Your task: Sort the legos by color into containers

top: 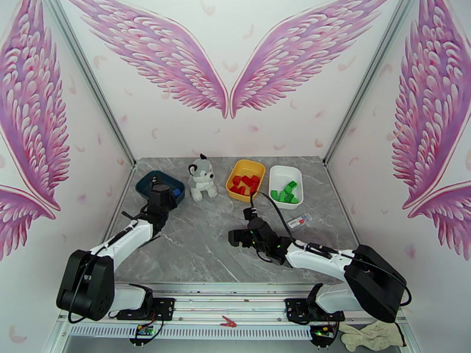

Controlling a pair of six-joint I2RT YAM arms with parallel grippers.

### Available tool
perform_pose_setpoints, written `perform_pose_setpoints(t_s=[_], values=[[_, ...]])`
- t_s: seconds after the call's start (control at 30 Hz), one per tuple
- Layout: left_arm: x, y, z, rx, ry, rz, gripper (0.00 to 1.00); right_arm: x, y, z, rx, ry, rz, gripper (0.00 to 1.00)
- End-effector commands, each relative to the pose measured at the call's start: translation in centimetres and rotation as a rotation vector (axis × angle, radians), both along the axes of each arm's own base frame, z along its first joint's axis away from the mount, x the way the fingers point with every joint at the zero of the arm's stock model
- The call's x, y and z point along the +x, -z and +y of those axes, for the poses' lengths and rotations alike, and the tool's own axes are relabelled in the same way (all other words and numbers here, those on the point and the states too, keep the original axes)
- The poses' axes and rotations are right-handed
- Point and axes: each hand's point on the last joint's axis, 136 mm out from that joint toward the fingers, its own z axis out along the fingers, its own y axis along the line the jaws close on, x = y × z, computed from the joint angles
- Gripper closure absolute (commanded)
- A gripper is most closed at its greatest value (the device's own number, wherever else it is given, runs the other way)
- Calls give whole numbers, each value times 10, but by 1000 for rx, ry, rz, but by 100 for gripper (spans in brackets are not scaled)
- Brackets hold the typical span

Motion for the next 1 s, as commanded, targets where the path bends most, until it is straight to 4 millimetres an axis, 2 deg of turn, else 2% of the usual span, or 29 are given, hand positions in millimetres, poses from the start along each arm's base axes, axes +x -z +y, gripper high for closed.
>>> perform_pose_setpoints(t_s=[0.0, 0.1, 0.2, 0.37, 0.53, 0.57, 0.7, 0.8, 0.87, 0.97], values=[[19, 6, 2, -26, 5, 48, 72, 7, -13, 5, 26, 0, -22, 4], [29, 14, 10, -33, -19, 75, 70, 7, -16, 4, 22, 3, -29, 4], [33, 17, 16, -56, -32, 73, 64, 8, -17, 2, 15, 6, -34, 4], [26, 11, 15, -71, -29, 51, 38, 10, -17, 1, -1, 15, -37, 4], [3, -7, 15, -97, -38, -12, 17, 12, -22, 2, 2, 21, -43, 4], [-3, -13, 15, -105, -38, -36, 2, 13, -23, 2, 1, 23, -44, 4], [-28, -51, 16, -111, -33, -163, 1, 18, -36, 0, 4, 48, -69, 4], [-47, -92, 32, -79, -96, -271, 1, 26, -53, -8, -2, 103, -116, 4], [-59, -121, 42, -54, -137, -347, 1, 33, -68, -23, -15, 186, -163, 3], [-67, -155, 42, -29, -110, -459, 1, 42, -92, -54, -16, 362, -248, 2]])
